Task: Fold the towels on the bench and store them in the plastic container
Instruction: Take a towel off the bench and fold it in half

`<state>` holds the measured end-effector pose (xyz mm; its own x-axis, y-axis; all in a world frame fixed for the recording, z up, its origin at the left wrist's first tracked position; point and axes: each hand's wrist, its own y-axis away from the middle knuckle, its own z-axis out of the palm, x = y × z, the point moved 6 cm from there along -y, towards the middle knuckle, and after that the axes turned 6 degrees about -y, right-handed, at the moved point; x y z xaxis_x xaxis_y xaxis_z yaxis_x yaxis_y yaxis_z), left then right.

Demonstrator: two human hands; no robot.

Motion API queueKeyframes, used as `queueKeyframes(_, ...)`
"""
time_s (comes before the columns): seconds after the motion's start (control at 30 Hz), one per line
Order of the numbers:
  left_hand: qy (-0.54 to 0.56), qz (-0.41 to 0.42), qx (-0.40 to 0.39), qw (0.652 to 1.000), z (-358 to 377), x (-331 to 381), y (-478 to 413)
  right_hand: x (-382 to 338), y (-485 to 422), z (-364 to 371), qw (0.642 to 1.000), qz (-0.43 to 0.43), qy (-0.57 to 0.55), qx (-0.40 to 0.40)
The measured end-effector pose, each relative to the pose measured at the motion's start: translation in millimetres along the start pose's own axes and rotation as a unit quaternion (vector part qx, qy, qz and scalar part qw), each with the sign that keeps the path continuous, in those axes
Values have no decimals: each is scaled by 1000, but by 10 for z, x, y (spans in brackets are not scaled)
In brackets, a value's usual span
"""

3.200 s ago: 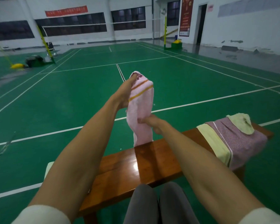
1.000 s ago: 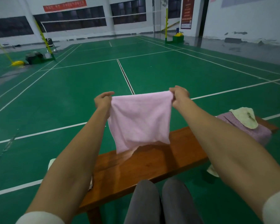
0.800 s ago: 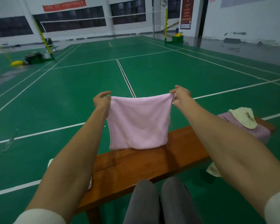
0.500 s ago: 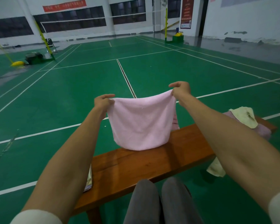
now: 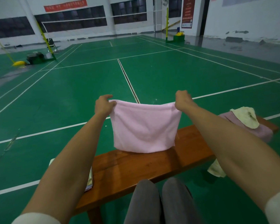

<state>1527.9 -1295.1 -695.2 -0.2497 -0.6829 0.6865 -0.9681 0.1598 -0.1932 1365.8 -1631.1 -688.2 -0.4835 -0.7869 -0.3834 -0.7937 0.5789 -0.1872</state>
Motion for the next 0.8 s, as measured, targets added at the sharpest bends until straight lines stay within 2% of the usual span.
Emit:
queueKeyframes(0.07, 6, -16, 12, 1000, 1, -16, -7, 22, -2, 40, 1000, 5, 13, -3)
queueKeyframes(0.13, 11, -37, 24, 999, -19, -87, -45, 64, -10, 84, 999, 18, -27, -20)
queueKeyframes(0.27, 54, -80, 51, 994, -93, -233, -48, 179, -71, 199, 974, 80, -202, -57)
queueKeyframes(0.33, 141, -118, 54, 981, -91, -267, 4, 181, -46, 231, 936, 114, -326, -62)
queueKeyframes(0.43, 282, -165, 30, 945, -27, -305, 62, 191, -58, 195, 881, 142, -450, -28)
queueKeyframes(0.53, 344, -173, -25, 923, -16, -290, 94, 146, -36, 246, 774, 218, -589, -77)
queueKeyframes(0.6, 366, -161, -78, 913, -10, -241, 81, 99, -66, 272, 739, 253, -615, -109)
queueKeyframes(0.67, 362, -130, -112, 916, -8, -178, 40, -14, -121, 225, 715, 241, -642, -137)
queueKeyframes(0.73, 317, -100, -107, 937, -14, -138, -6, -105, -241, 77, 699, 203, -680, -89)
queueKeyframes(0.77, 260, -76, -87, 959, -41, -129, -36, -135, -285, -1, 710, 180, -678, -63)
queueKeyframes(0.8, 177, -43, -64, 981, -79, -108, -59, -161, -313, -71, 740, 150, -654, -45)
